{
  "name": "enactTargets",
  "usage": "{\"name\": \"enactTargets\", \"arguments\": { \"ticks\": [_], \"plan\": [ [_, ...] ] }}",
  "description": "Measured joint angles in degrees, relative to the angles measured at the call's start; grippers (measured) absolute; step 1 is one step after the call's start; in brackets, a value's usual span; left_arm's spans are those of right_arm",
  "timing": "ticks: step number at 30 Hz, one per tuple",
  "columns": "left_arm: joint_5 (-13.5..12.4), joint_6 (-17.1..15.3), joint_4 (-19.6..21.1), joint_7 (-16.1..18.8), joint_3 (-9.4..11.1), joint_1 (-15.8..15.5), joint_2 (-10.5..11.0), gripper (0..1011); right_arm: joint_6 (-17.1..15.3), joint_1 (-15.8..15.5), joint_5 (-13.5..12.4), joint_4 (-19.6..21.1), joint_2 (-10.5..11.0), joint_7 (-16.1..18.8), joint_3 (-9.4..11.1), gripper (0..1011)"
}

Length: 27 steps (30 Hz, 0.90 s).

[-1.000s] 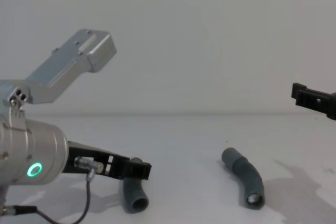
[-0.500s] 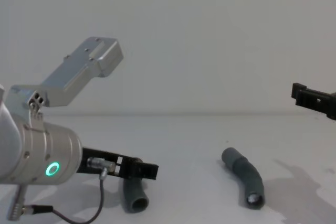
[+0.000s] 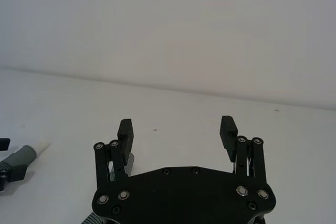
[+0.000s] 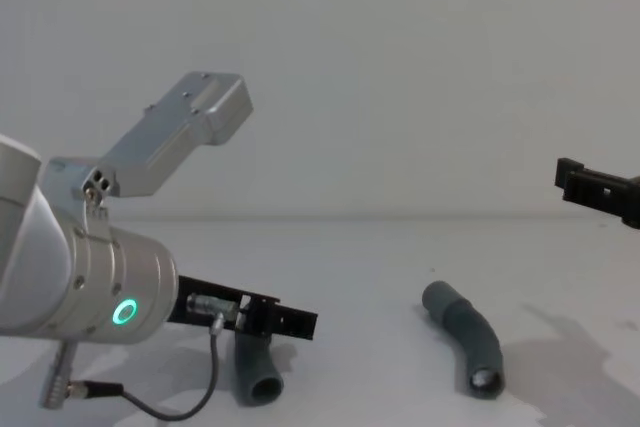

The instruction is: Use both hands to pick up one end of the pipe from the table, align the ends, and insert them.

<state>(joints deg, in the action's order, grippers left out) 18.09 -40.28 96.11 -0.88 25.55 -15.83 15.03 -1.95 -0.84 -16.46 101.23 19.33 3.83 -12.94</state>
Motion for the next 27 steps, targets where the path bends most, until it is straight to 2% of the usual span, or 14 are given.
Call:
{"name": "enactTargets", "arguments": {
  "ticks": [15,27],
  "plan": [
    [-0.4,-4.5,0.9,0.0,-0.2,-0.6,-0.6,1001,0.0,0.0,0.0,0.0,0.0,0.0,0.0,1004],
    [-0.9,-6.5,1.0,0.1,-0.4,-0.7,-0.9,1001,0.0,0.0,0.0,0.0,0.0,0.0,0.0,1003]
  ]
}}
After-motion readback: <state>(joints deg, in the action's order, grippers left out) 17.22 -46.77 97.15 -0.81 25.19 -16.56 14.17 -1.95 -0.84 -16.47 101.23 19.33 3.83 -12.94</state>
